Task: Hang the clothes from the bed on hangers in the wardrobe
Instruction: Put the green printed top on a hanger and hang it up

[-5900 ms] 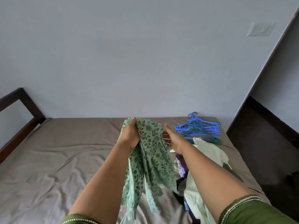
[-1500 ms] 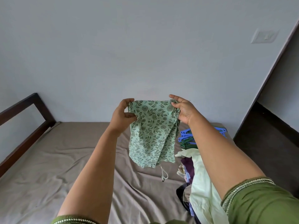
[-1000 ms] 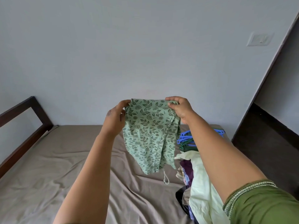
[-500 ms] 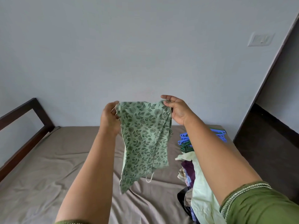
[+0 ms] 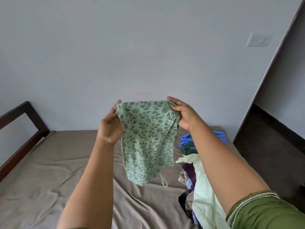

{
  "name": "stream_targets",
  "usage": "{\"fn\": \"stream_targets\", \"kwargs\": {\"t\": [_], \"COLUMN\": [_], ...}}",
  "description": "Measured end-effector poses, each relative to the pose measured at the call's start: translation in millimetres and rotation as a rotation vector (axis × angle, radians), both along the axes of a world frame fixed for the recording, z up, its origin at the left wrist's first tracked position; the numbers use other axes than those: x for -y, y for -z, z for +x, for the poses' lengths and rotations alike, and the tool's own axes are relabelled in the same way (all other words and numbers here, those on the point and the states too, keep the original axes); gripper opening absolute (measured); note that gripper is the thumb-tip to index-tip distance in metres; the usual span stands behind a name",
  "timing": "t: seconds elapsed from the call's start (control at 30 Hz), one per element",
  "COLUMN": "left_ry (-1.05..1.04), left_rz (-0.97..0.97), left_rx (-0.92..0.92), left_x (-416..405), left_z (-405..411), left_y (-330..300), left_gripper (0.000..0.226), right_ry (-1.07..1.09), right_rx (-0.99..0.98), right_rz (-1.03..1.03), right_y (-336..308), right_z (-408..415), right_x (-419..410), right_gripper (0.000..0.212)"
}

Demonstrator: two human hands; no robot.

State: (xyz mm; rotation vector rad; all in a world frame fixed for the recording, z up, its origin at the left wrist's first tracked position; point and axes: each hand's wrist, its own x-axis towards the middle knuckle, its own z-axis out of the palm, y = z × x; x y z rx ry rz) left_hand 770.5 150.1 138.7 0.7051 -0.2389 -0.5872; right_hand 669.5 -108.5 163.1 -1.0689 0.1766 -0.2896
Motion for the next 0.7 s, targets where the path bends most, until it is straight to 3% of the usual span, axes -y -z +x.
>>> {"fn": "stream_targets", "kwargs": {"t": [0.07, 0.13, 0.17, 0.23, 0.3, 0.37, 0.43, 0.6, 0.63, 0.7], "left_ry": [0.02, 0.221, 0.256, 0.163, -0.017, -0.125, -0.198, -0.184, -0.176, -0.157], "left_rz": [0.097, 0.175, 0.246, 0.518, 0.672, 0.661, 0.738, 0.863, 0.876, 0.887], "left_rx": [0.008, 0.227, 0.324, 0.137, -0.01, -0.071, -0.076, -0.128, -0.12, -0.098], "left_x": [5, 19, 24, 35, 33, 33, 32, 44, 47, 51], "left_z": [-7, -21, -31, -43, -42, -34, -36, -52, -54, -56], "left_y": [26, 57, 64, 62, 44, 27, 18, 8, 5, 1], "left_gripper": [0.03, 0.03, 0.018, 0.035, 0.046, 0.055, 0.05, 0.039, 0.038, 0.037], "right_ry": [-0.052, -0.103, -0.126, -0.134, -0.127, -0.071, 0.047, 0.294, 0.329, 0.312], "right_rx": [0.042, 0.01, -0.027, -0.104, -0.145, -0.169, -0.207, -0.301, -0.286, -0.258], "right_rz": [-0.007, -0.1, -0.156, -0.249, -0.279, -0.323, -0.42, -0.713, -0.665, -0.389], "right_y": [-8, -9, -6, 1, 5, 5, 3, 25, 30, 45], "right_z": [1, 4, 6, 7, 6, 4, 4, -7, -12, -23], "right_x": [-3, -10, -14, -17, -16, -14, -11, -2, -2, -5], "right_gripper": [0.036, 0.037, 0.037, 0.036, 0.035, 0.032, 0.029, 0.012, 0.008, 0.021]}}
